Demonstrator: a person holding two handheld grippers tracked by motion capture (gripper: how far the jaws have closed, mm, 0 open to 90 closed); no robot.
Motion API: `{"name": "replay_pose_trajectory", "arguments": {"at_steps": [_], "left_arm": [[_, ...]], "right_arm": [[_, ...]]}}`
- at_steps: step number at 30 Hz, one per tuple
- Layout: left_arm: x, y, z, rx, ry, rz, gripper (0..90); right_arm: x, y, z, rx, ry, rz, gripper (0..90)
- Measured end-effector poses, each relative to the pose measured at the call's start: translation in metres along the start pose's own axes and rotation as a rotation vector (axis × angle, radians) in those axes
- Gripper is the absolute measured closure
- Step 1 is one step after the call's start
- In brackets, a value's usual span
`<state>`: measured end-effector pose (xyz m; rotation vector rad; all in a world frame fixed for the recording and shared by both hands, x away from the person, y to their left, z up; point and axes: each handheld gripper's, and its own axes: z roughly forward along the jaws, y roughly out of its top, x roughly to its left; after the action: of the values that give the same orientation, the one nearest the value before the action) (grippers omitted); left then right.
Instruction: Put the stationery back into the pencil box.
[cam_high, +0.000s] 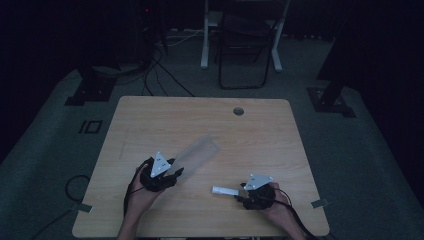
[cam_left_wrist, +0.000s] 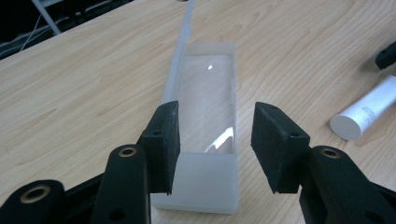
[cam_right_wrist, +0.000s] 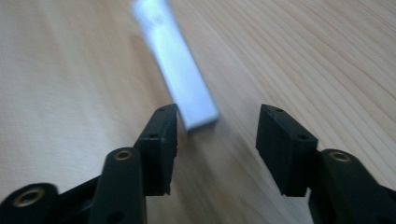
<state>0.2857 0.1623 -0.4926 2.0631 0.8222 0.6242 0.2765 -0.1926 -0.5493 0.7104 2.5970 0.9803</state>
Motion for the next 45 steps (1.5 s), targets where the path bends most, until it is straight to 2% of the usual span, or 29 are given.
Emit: {"name": "replay_pose_trajectory", "arguments": {"at_steps": [2,4,9,13,17,22,28,31,38,41,45], "left_arm": [[0.0,0.0,0.0,-0.002,-0.001,0.001,52.3],[-0.001,0.0,-0.001,0.001,-0.003,0.004,52.4],[-0.006,-0.001,-0.001,0.003,-0.015,0.012,52.4],[-0.01,-0.001,0.0,0.005,-0.029,0.022,52.4],[-0.016,0.0,0.002,0.008,-0.049,0.033,52.4],[-0.026,0.003,0.011,0.022,-0.079,0.052,52.3],[-0.04,0.007,0.026,0.04,-0.129,0.076,52.1],[-0.045,0.008,0.033,0.046,-0.149,0.078,52.1],[-0.063,0.013,0.063,0.094,-0.229,0.11,57.5],[-0.067,0.015,0.073,0.113,-0.261,0.091,58.1],[-0.069,0.017,0.08,0.123,-0.275,0.077,59.6]], "right_arm": [[-0.004,-0.002,0.0,0.011,-0.024,0.025,57.4],[-0.006,-0.003,0.0,0.011,-0.017,0.043,62.7],[-0.006,0.003,0.003,0.009,-0.019,0.035,77.5],[-0.008,0.01,0.009,0.02,-0.026,0.02,82.6],[-0.011,0.018,0.017,0.029,-0.027,0.009,83.1],[-0.008,0.029,0.026,0.016,0.0,-0.015,82.3],[0.001,0.04,0.034,-0.009,0.064,-0.04,81.7],[0.002,0.04,0.033,-0.015,0.06,-0.05,80.1],[-0.013,0.029,0.023,-0.01,0.005,0.004,71.8],[-0.02,0.023,0.019,-0.008,-0.026,0.016,69.8],[-0.028,0.018,0.015,-0.013,-0.05,0.043,66.6]]}}
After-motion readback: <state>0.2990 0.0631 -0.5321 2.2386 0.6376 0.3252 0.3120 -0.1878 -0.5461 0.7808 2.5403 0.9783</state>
